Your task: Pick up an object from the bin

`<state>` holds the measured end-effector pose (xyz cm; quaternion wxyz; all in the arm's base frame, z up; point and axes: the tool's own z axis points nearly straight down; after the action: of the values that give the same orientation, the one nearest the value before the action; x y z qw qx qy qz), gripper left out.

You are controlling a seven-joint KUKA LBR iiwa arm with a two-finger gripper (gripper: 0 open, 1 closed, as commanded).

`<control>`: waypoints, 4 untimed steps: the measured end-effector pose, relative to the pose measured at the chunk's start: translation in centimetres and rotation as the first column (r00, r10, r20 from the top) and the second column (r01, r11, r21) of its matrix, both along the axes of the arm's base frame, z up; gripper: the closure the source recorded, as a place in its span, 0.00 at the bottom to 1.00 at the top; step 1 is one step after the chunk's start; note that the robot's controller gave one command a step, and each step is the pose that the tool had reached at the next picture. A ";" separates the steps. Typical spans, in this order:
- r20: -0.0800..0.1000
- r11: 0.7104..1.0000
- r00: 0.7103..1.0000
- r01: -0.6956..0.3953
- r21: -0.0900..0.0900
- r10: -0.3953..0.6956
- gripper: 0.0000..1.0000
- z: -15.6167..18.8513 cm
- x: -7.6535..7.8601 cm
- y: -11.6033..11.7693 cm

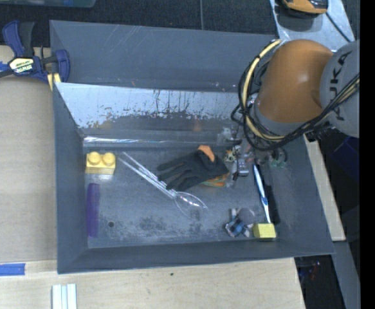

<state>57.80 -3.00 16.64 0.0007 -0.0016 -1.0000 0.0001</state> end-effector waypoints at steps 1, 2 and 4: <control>0.005 1.000 1.000 -0.001 0.000 0.001 0.00 0.2 0.1 0.0; 0.013 1.000 1.000 0.008 0.000 -0.008 0.00 -9.2 4.8 5.4; 0.003 0.999 0.999 0.038 0.000 -0.038 0.00 -9.8 4.5 5.9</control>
Offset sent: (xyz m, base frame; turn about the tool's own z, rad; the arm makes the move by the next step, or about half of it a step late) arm 0.0468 0.0549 -0.0964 0.0073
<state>62.34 2.92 6.88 -0.0007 -0.0204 -0.9998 -0.0002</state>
